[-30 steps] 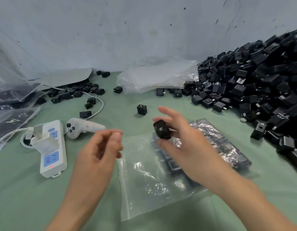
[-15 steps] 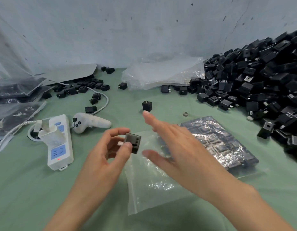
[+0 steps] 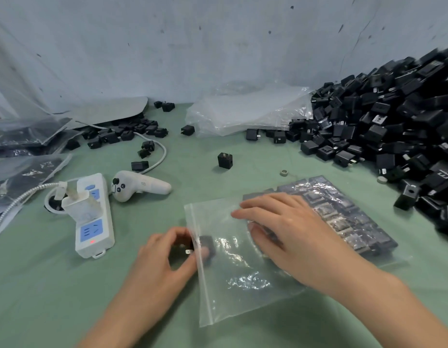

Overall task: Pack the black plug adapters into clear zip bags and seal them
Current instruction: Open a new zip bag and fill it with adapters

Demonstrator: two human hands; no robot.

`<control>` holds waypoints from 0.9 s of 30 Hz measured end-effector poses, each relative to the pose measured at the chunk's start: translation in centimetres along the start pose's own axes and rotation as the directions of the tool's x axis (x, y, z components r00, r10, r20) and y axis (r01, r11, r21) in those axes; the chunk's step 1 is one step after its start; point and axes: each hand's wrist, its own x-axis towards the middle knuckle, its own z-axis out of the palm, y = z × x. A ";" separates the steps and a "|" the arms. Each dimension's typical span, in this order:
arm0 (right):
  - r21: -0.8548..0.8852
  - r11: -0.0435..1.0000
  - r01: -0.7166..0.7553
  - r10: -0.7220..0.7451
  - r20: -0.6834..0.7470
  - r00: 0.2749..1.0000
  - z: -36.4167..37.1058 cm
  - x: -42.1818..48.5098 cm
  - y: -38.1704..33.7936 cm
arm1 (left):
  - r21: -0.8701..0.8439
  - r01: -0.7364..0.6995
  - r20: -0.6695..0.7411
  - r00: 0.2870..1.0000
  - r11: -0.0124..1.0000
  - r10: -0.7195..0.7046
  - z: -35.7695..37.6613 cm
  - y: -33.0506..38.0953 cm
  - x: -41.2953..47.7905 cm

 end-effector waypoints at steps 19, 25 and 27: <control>0.015 0.976 -0.215 0.215 -0.112 0.970 -1.4 -0.7 4.4 | -0.026 -0.335 0.375 0.870 0.942 0.319 1.4 2.2 1.3; 0.039 0.971 -0.237 0.240 -0.144 0.960 -1.5 -0.7 5.0 | 0.004 -0.352 0.363 0.873 0.936 0.327 1.7 1.5 1.7; 0.032 0.970 -0.239 0.242 -0.134 0.961 -1.5 -0.7 5.1 | 0.005 -0.374 0.374 0.861 0.927 0.346 1.7 1.5 1.8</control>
